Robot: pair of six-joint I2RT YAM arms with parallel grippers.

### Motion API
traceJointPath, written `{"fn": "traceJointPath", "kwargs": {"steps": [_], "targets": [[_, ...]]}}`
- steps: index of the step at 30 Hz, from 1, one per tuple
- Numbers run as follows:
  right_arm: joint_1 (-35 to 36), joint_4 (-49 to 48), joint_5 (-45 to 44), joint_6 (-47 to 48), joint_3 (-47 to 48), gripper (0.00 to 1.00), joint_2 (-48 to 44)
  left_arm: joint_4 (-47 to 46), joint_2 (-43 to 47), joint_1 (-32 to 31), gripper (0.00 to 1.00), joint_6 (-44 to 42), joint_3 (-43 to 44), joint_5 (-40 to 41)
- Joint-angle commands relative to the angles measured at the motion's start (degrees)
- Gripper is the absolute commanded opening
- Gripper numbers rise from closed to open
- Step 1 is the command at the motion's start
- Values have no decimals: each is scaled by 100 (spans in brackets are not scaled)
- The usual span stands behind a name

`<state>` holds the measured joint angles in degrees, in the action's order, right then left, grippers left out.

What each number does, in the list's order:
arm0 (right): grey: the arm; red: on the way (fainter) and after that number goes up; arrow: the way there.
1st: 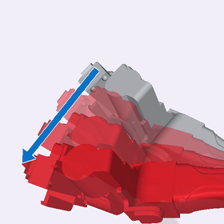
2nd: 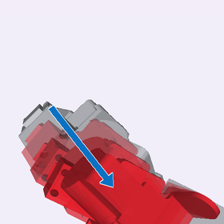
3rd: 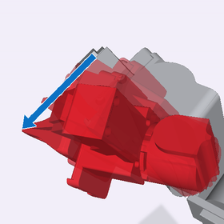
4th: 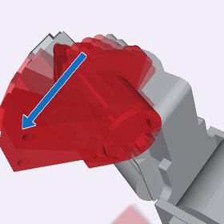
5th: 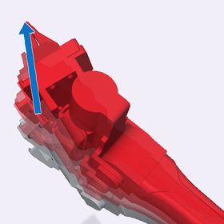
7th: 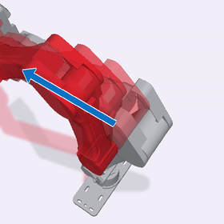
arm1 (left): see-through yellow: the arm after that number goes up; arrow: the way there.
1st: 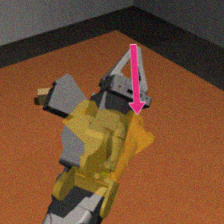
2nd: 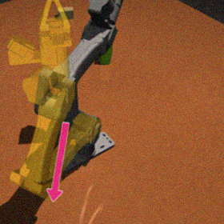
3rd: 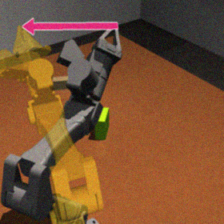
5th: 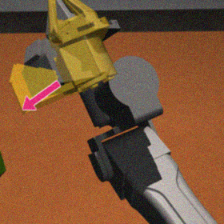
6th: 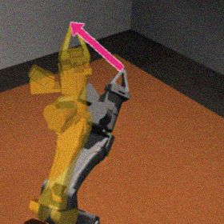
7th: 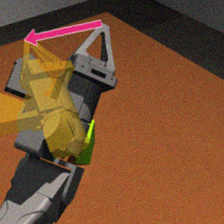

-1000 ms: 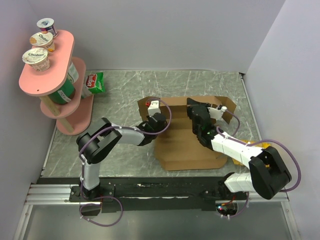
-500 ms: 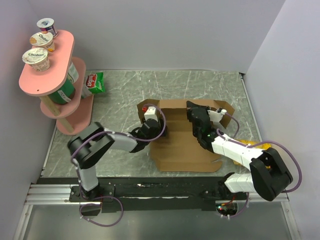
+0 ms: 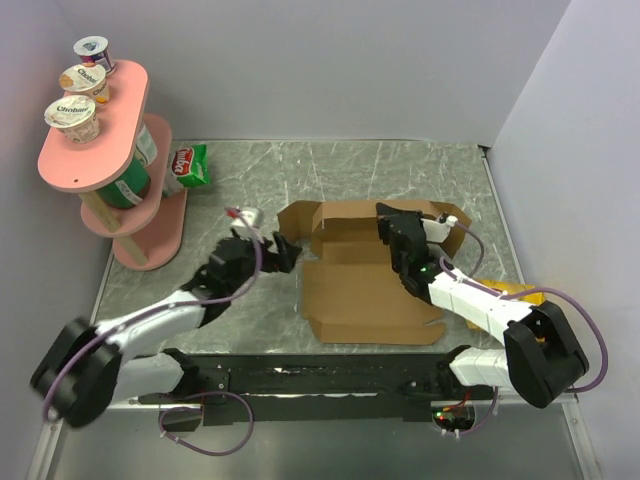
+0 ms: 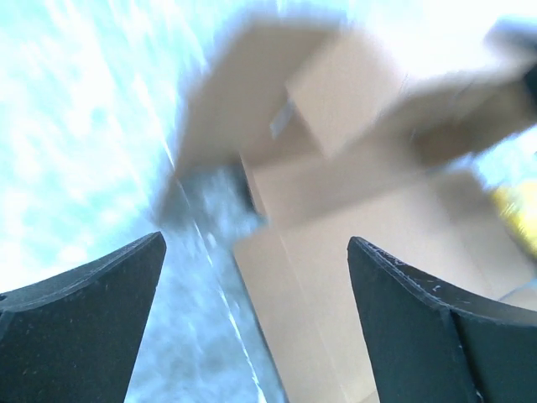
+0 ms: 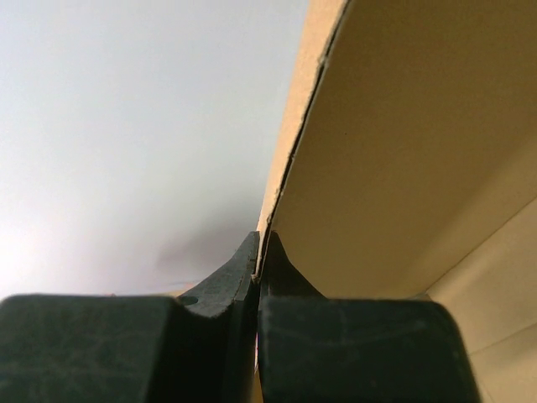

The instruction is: Fold the paper box

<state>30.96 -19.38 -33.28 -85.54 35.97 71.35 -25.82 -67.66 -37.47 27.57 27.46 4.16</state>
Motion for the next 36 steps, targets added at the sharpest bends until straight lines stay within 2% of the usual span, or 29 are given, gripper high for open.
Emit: {"fn": "traceJointPath", "kwargs": {"steps": [1, 3, 4, 7, 10, 15, 19, 23, 26, 30, 36], "targets": [[-265, 409, 233, 555, -160, 0, -60, -63, 1078, 1001, 98, -393, 154, -1074], [-380, 400, 383, 599, -213, 0, -86, -98, 1203, 1434, 96, -271, 355, -1425], [-424, 400, 427, 652, -221, 0, -95, -159, 1124, 1888, 95, -166, 443, -1645], [-468, 312, 533, 696, -283, 0, -95, -248, 212, 2427, 91, -60, 900, -2156], [-477, 250, 612, 705, -336, 0, -60, -816, -1034, 2526, 88, -112, 1234, -2393], [-486, 48, 691, 723, -380, 0, 19, -1152, -2408, 2517, 83, -252, 2131, -2841], [-477, 109, 691, 696, -257, 0, 98, -1443, -3391, 2421, 82, -182, 2509, -3123], [-477, 162, 595, 608, -222, 0, 177, -1382, -3797, 1868, 82, -366, 2676, -3018], [-468, 189, 577, 547, -239, 0, 212, -1206, -3974, 1525, 81, -428, 2799, -2965], [-468, 372, 472, 416, -213, 0, 212, -986, -3869, 1094, 81, -542, 2624, -2422], [-407, 539, 392, 319, -134, 0, 291, -1188, -3684, 672, 81, -279, 2228, -2192]]}}
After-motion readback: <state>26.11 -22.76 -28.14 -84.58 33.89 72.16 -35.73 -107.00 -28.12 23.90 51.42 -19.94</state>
